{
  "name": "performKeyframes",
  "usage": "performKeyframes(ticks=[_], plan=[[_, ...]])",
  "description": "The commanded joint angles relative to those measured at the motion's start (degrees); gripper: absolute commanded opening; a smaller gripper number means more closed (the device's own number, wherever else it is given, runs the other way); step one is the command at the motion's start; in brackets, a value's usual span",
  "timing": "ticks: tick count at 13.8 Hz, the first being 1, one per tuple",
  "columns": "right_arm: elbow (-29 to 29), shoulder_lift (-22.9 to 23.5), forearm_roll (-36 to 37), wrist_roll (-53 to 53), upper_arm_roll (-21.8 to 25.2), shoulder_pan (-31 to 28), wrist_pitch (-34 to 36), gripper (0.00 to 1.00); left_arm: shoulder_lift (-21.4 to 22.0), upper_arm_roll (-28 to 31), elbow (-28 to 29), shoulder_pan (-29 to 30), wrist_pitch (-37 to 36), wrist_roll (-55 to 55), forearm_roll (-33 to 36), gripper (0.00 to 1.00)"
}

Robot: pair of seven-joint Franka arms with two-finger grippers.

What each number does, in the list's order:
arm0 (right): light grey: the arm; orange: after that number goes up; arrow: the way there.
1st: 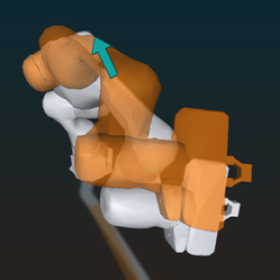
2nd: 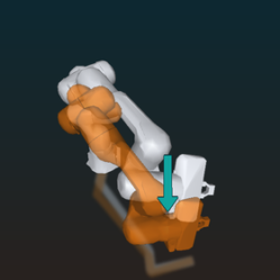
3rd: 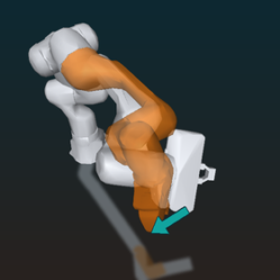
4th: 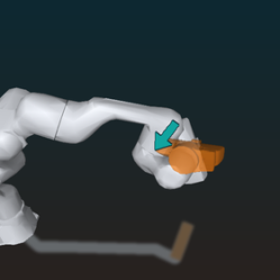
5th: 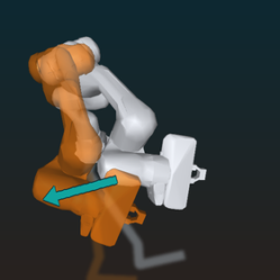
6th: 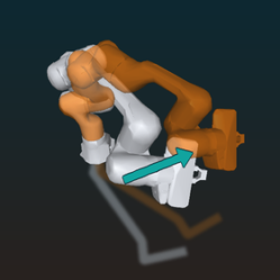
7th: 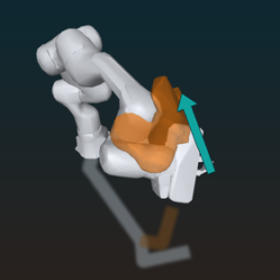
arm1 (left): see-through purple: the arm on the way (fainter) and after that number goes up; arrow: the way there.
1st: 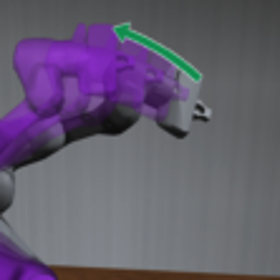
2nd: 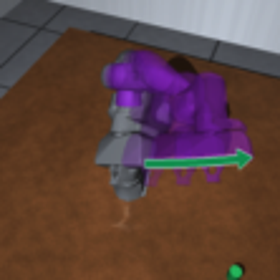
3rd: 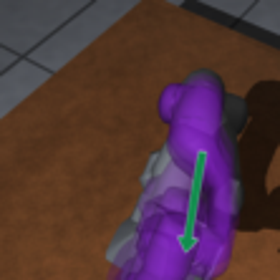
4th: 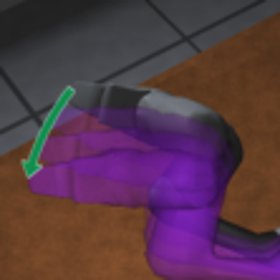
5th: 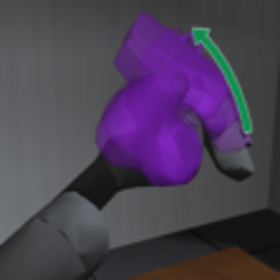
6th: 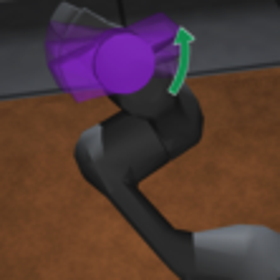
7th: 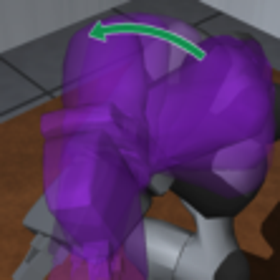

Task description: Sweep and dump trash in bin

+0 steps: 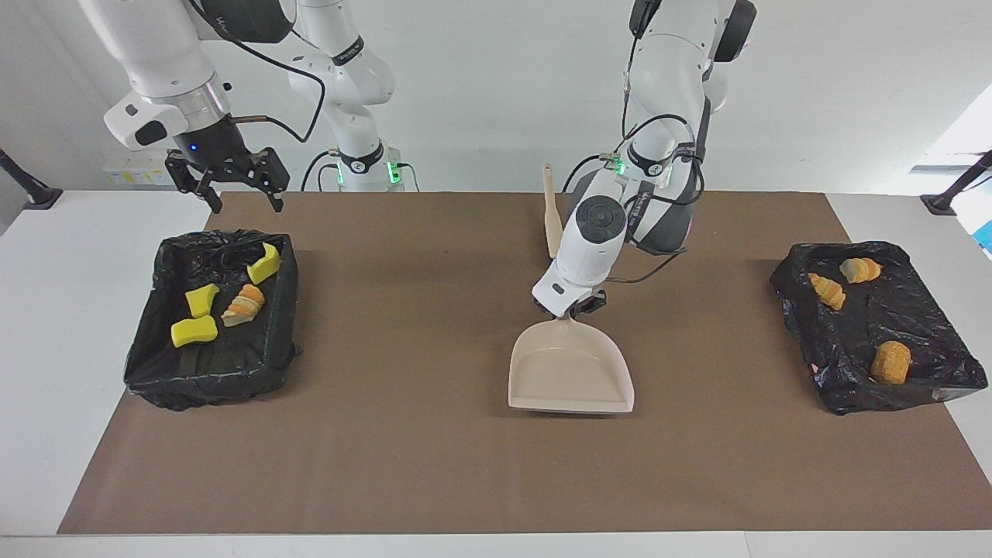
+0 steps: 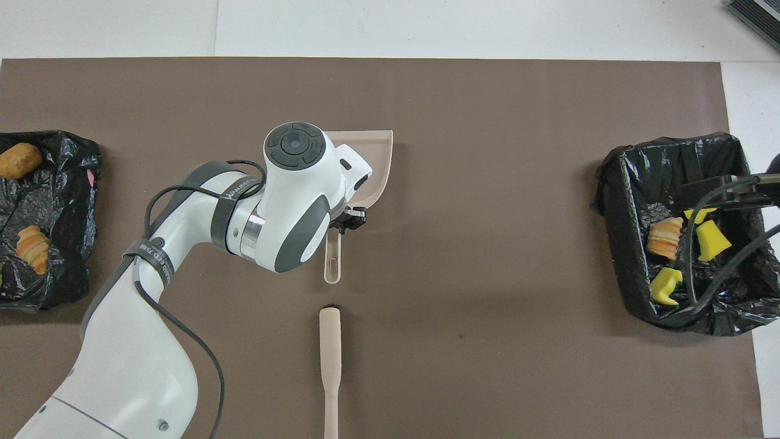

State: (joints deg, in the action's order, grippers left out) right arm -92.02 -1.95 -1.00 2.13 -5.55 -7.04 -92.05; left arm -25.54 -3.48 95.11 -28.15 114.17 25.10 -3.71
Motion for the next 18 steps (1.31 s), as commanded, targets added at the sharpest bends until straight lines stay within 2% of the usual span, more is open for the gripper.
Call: performKeyframes(ticks=[1,3,4,5,10,13,15,18], plan=[[-1.1,-1.0,-1.3,0.4,-0.4,-0.2,-0.2,1.00,-0.3,0.6,-1.5,-1.1,0.0,1.1,-0.1,0.23],[-1.1,-0.9,-1.2,0.4,-0.3,-0.3,-0.2,1.00,0.0,0.6,-1.5,-1.3,0.2,1.1,0.0,0.82],[-1.1,-0.9,-1.2,0.4,-0.3,-0.3,-0.2,1.00,0.6,0.6,-1.5,-1.2,0.2,1.0,0.1,0.97],[-1.1,-0.9,-1.2,0.4,-0.3,-0.3,-0.2,1.00,1.0,0.7,-1.5,-1.1,0.0,0.7,0.5,1.00],[-1.1,-1.0,-1.2,0.4,-0.4,-0.3,-0.2,1.00,9.9,2.3,0.3,0.0,-6.5,0.9,1.0,1.00],[-1.1,-0.9,-1.2,0.4,-0.4,-0.3,-0.2,1.00,17.9,6.9,3.2,0.3,-9.6,-0.3,1.3,1.00],[-1.1,-1.0,-1.2,0.4,-0.4,-0.3,-0.2,1.00,23.0,8.2,5.1,3.1,-10.9,-5.0,1.3,1.00],[-1.1,-1.0,-1.2,0.4,-0.4,-0.3,-0.2,1.00,27.2,8.2,5.1,8.3,-15.6,-11.9,4.9,1.00]])
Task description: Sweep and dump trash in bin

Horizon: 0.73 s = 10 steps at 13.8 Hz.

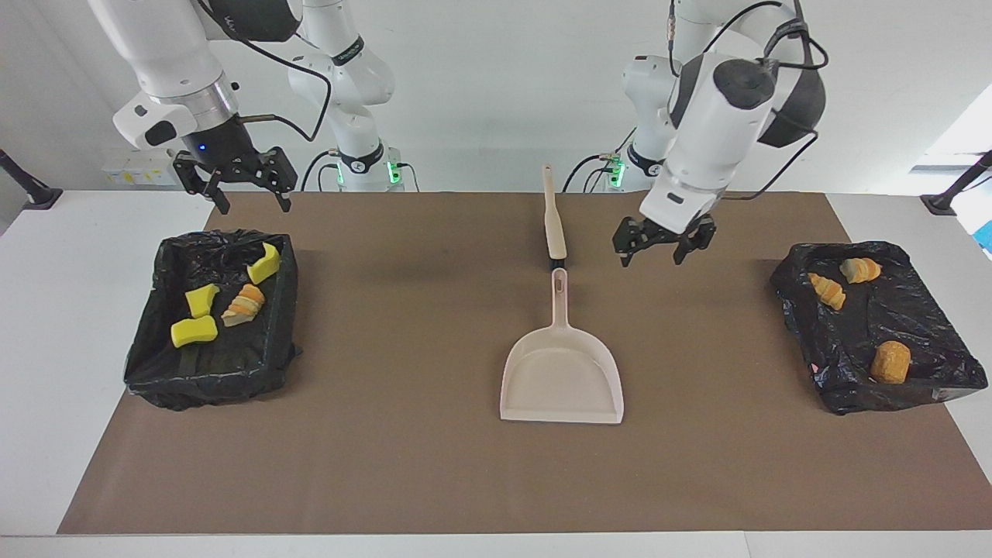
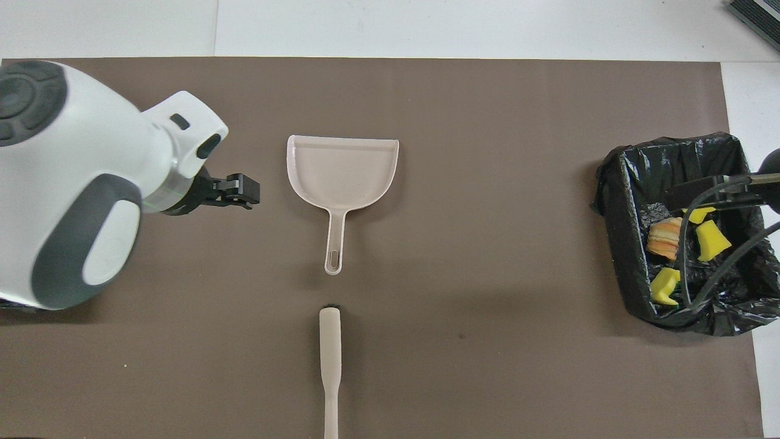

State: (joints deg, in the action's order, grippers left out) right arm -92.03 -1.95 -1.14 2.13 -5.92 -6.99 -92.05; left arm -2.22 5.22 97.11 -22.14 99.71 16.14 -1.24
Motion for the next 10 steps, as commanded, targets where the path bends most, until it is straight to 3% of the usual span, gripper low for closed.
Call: performKeyframes(ticks=[1,5,10], plan=[[-1.1,-0.9,-1.1,0.4,-0.1,-0.3,-0.2,1.00,5.1,-0.5,3.1,3.9,-2.1,-5.2,2.8,1.00],[-1.1,-0.9,-1.1,0.4,-0.1,-0.3,-0.2,1.00,10.0,-0.4,2.7,12.0,-5.0,-18.0,2.8,1.00],[-1.1,-0.9,-1.1,0.4,-0.1,-0.3,-0.2,1.00,8.0,-0.1,-3.5,15.9,-7.1,-20.6,2.3,1.00]])
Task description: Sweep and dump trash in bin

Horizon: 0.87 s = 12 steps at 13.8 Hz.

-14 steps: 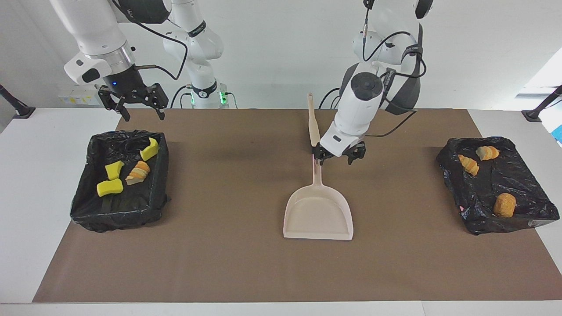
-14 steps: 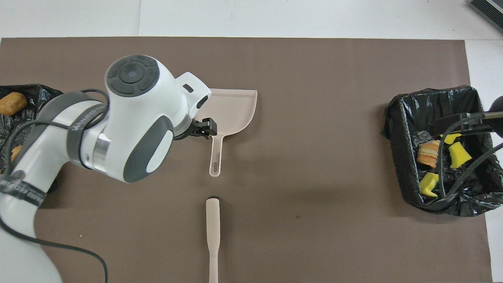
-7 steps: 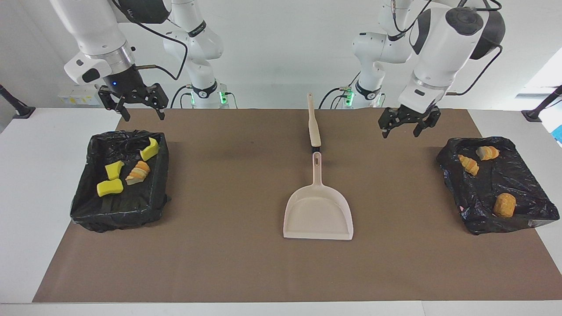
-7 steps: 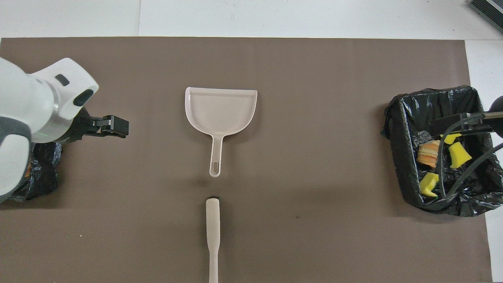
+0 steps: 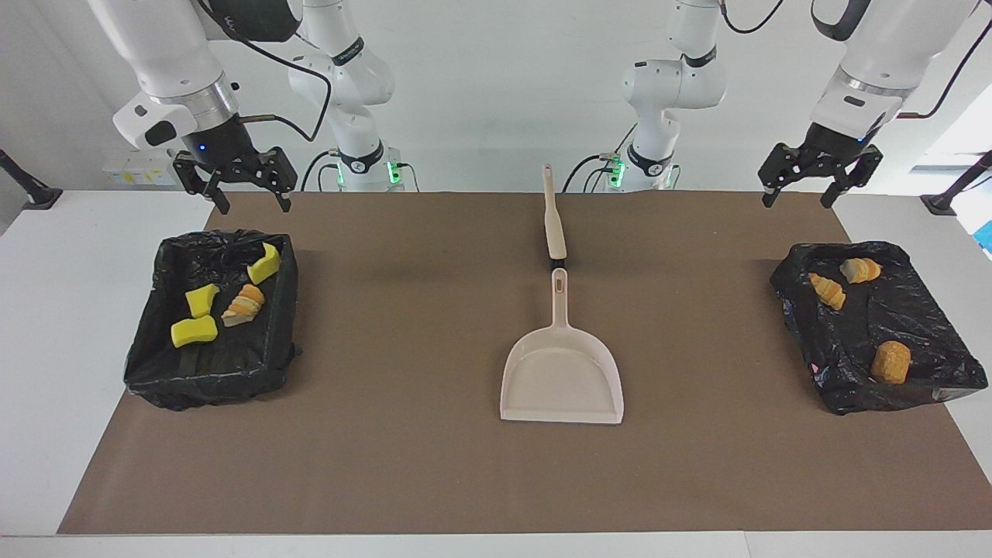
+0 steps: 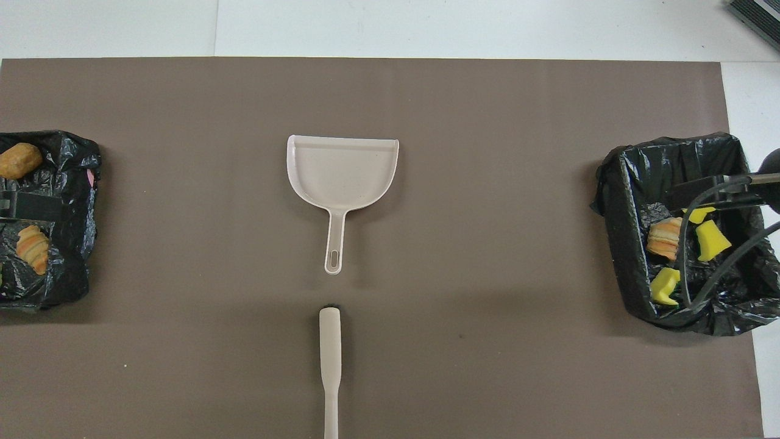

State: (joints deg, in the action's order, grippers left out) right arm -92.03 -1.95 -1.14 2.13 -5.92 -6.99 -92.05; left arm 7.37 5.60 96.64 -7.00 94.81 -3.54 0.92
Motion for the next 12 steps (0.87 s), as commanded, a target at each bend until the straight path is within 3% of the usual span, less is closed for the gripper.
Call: performKeyframes(ticks=[1,4,8,12], plan=[[-1.1,-0.9,-1.1,0.4,-0.1,-0.3,-0.2,1.00,-2.7,-0.4,-4.5,1.1,-3.5,-1.3,-0.2,1.00],[-1.1,-0.9,-1.1,0.4,-0.1,-0.3,-0.2,1.00,-6.2,-0.3,-9.7,2.7,-6.7,-1.6,-2.6,1.00],[-1.1,-0.9,-1.1,0.4,-0.1,-0.3,-0.2,1.00,-8.2,-0.5,-11.9,2.7,-10.2,-1.8,-4.1,1.00],[-1.1,-0.9,-1.1,0.4,-0.1,-0.3,-0.2,1.00,-7.2,-0.9,-11.5,2.1,-10.8,-1.8,-4.2,1.00]])
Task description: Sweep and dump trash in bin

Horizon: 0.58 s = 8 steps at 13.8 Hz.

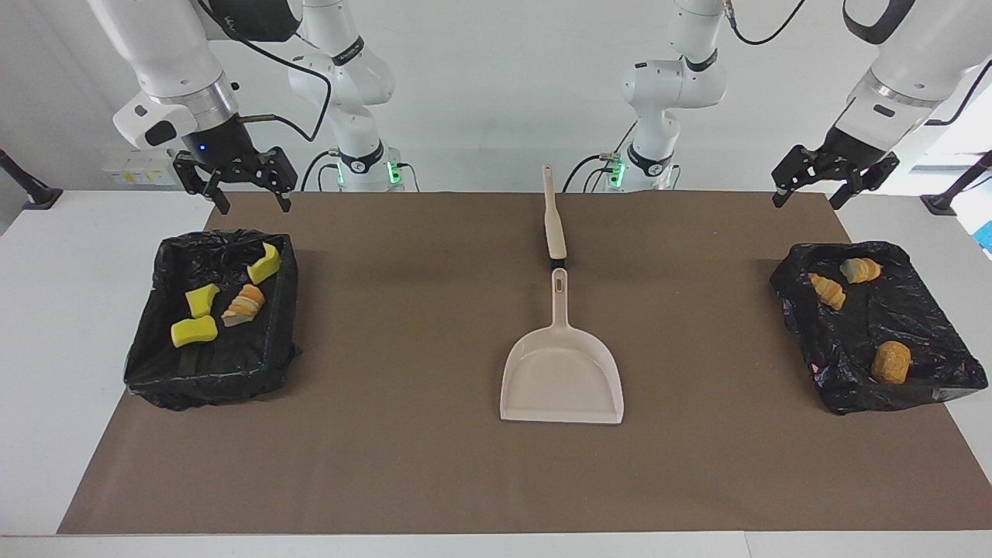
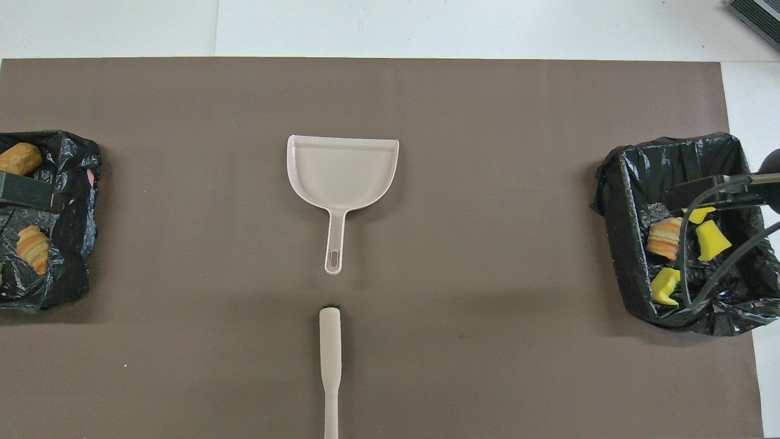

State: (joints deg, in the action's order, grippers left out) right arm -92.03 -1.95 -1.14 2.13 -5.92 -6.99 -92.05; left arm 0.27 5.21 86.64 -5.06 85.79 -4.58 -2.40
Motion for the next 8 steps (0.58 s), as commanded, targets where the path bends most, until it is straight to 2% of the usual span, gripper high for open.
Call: performKeyframes(ticks=[1,8], plan=[[-1.1,-0.9,-1.1,0.4,-0.1,-0.3,-0.2,1.00,0.9,-0.5,-0.6,-0.2,-1.9,-0.5,-0.8,1.00],[-1.1,-0.9,-1.1,0.4,-0.1,-0.3,-0.2,1.00,1.1,-0.6,-0.2,0.7,-1.5,0.0,-0.4,1.00]])
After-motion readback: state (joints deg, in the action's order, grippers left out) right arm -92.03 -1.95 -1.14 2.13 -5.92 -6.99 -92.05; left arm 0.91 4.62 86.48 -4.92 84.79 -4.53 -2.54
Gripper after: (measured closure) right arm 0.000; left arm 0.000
